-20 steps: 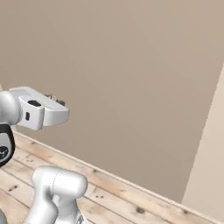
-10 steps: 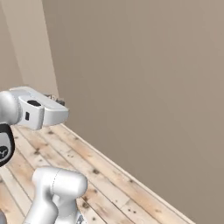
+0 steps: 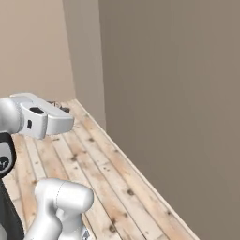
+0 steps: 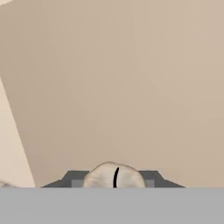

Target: Get the candle and the beer from the cabinet and move them to the dining counter.

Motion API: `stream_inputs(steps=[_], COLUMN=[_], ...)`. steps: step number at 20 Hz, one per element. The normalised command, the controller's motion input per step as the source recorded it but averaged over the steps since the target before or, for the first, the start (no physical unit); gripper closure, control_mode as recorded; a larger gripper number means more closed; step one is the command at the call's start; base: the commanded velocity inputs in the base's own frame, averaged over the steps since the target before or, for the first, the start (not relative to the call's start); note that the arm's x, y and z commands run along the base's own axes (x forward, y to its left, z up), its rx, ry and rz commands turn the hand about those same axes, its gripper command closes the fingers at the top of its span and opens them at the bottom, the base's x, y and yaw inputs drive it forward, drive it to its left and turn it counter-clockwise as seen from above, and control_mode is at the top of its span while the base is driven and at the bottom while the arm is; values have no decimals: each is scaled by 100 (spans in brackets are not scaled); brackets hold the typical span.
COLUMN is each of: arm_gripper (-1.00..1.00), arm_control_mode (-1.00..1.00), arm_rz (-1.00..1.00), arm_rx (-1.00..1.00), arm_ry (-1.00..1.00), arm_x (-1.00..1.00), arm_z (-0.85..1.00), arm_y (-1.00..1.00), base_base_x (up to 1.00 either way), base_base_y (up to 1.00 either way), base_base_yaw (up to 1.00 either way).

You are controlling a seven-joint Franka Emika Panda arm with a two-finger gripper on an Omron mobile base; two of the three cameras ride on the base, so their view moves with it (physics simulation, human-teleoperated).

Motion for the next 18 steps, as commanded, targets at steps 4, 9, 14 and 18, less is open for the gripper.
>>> stream_inputs(steps=[4,9,14,18], arm_gripper=[100,100,100,100], arm_control_mode=[100,100,100,100], arm_rz=[0,0,0,0], arm_rx=[0,0,0,0], arm_ry=[0,0,0,0], arm_x=[0,0,0,0], arm_z=[0,0,0,0], arm_y=[0,0,0,0], base_base_x=[42,45,43,40], base_base_y=[2,0,0,-3], base_base_yaw=[49,51,52,54])
